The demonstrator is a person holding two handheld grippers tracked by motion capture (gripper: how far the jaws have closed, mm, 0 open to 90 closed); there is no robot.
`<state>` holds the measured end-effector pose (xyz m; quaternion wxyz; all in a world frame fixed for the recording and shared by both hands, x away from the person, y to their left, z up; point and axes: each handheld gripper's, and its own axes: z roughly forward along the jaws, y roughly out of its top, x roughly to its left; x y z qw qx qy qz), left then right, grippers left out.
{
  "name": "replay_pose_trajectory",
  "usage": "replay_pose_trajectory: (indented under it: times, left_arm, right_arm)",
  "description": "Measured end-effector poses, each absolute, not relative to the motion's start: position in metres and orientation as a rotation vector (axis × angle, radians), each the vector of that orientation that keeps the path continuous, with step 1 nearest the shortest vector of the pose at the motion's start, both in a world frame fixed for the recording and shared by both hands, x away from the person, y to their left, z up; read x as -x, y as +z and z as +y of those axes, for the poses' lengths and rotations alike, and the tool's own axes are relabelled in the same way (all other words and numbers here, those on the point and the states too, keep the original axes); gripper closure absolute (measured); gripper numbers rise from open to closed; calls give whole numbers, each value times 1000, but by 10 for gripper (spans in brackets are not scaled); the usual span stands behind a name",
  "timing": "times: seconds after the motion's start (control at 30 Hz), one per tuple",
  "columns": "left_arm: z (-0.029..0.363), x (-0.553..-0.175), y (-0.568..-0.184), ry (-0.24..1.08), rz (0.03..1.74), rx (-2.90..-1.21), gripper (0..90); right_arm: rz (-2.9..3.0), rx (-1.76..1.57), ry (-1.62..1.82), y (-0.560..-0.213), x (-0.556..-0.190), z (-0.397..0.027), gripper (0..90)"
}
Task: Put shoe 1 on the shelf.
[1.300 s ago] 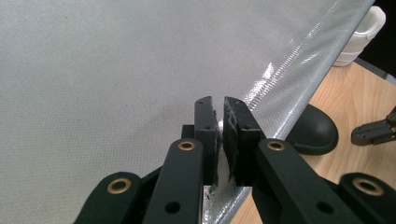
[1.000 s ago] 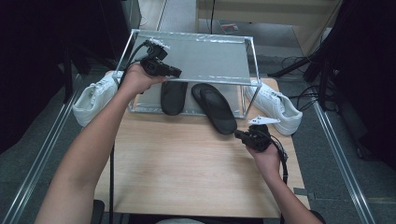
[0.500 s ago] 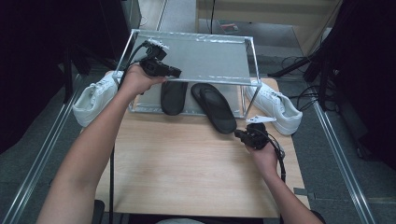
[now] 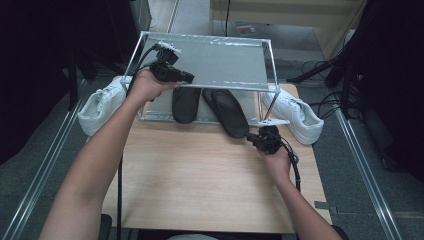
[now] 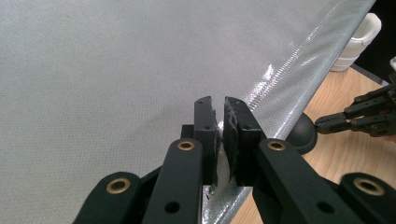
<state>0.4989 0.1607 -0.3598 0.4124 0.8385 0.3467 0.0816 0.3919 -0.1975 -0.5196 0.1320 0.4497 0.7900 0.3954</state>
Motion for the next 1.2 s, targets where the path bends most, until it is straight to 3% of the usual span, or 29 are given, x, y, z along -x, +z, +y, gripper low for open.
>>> replay_pose_trajectory:
  times: [1.2]
  left_arm:
    - [161,-499,-360,204,878,-2108,833]
  right_arm:
    - [2309,-1303,1261,-525,-414,-140,898]
